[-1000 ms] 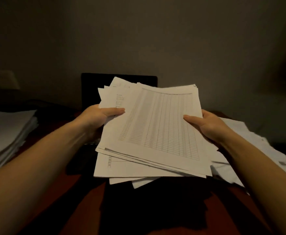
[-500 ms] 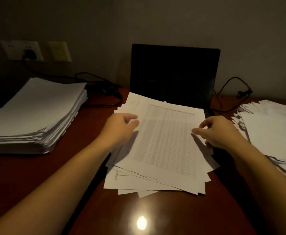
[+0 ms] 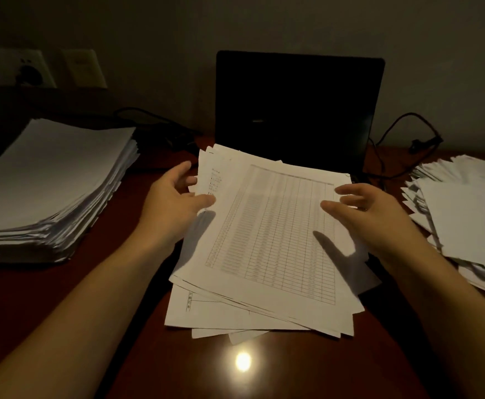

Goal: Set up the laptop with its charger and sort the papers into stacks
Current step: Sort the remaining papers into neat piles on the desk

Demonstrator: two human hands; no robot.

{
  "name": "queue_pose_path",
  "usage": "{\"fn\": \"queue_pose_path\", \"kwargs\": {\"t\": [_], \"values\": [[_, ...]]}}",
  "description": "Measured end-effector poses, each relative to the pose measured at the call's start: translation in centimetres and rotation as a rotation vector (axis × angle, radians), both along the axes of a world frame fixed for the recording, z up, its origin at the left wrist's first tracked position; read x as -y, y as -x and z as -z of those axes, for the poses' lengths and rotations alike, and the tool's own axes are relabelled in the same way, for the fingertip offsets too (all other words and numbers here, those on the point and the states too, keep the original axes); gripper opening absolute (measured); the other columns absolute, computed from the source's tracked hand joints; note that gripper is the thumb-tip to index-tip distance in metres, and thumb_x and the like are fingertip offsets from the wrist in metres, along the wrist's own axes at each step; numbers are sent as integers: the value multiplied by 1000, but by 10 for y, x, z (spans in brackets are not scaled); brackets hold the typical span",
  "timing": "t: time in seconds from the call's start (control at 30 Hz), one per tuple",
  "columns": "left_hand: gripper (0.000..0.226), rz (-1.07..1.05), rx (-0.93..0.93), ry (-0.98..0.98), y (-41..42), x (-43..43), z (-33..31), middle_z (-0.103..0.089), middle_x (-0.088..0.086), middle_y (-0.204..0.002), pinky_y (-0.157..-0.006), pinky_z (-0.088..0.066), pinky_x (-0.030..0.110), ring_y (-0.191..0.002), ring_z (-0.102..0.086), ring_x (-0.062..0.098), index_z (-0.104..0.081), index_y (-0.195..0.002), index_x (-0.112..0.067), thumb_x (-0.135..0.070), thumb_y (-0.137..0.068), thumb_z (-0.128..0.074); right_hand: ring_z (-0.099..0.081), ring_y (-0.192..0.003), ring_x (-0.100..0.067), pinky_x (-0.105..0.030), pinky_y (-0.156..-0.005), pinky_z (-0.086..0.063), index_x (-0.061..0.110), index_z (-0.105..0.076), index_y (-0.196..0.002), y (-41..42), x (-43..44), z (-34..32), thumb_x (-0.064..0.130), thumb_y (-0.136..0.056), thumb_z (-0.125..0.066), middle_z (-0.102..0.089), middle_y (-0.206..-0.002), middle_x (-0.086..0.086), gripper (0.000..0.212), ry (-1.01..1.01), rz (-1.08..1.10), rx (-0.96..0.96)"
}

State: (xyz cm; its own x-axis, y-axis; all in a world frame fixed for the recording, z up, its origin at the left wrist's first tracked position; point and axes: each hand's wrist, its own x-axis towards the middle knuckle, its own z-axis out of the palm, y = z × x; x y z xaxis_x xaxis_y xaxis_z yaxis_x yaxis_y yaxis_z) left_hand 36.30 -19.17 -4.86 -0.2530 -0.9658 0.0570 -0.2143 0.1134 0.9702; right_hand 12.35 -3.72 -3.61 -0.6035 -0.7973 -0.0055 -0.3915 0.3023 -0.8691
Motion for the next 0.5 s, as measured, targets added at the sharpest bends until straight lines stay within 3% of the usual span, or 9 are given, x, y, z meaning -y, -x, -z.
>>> {"fn": "queue_pose_path", "kwargs": {"t": [0.07, 0.13, 0.27, 0.33, 0.4, 0.5], "values": [[77, 41, 74, 41, 2, -3, 4, -67, -15, -110, -82, -53, 26, -105, -65, 7, -40, -151, -26, -11, -86, -78, -54, -123, -17, -32, -91, -45, 22, -53, -137, -2, 1, 3, 35, -87, -72, -54, -140, -3, 55, -38, 0, -128], [66, 98, 110, 52, 4, -8, 8, -69, -19, -100, -70, -53, 18, -90, -68, -3, -50, -143, -27, -13, -85, -79, -51, -128, -18, -34, -97, -46, 23, -51, -139, -5, 2, 8, 34, -87, -72, -53, -143, -4, 57, -52, -56, -173], [44, 178, 121, 67, 12, -16, 11, -67, -22, -99, -67, -52, 11, -85, -65, -7, -61, -125, -24, -12, -87, -77, -45, -135, -14, -30, -104, -41, 27, -46, -143, -15, 2, 13, 31, -88, -71, -47, -149, -2, 61, -29, -178, -196], [42, 181, 60, 52, 14, -18, 10, -68, -20, -101, -76, -56, 16, -89, -66, -4, -60, -126, -24, -10, -90, -74, -40, -136, -11, -30, -104, -39, 28, -38, -148, -21, 4, 13, 28, -88, -72, -40, -154, -1, 69, 16, -132, -170], [40, 157, -48, 29, 14, -18, 6, -72, -12, -107, -88, -59, 29, -95, -70, 5, -60, -127, -23, -10, -92, -72, -38, -140, -19, -38, -110, -37, 28, -26, -154, -23, 5, 12, 25, -87, -73, -35, -157, 0, 82, 78, -29, -141], [36, 122, -236, 12, 13, -19, -4, -74, -7, -108, -81, -61, 28, -96, -73, 8, -59, -127, -23, -10, -94, -68, -54, -124, -16, -36, -98, -49, 30, -24, -154, -20, 3, 5, 25, -84, -76, -53, -139, 4, 87, 171, 2, 66]]}}
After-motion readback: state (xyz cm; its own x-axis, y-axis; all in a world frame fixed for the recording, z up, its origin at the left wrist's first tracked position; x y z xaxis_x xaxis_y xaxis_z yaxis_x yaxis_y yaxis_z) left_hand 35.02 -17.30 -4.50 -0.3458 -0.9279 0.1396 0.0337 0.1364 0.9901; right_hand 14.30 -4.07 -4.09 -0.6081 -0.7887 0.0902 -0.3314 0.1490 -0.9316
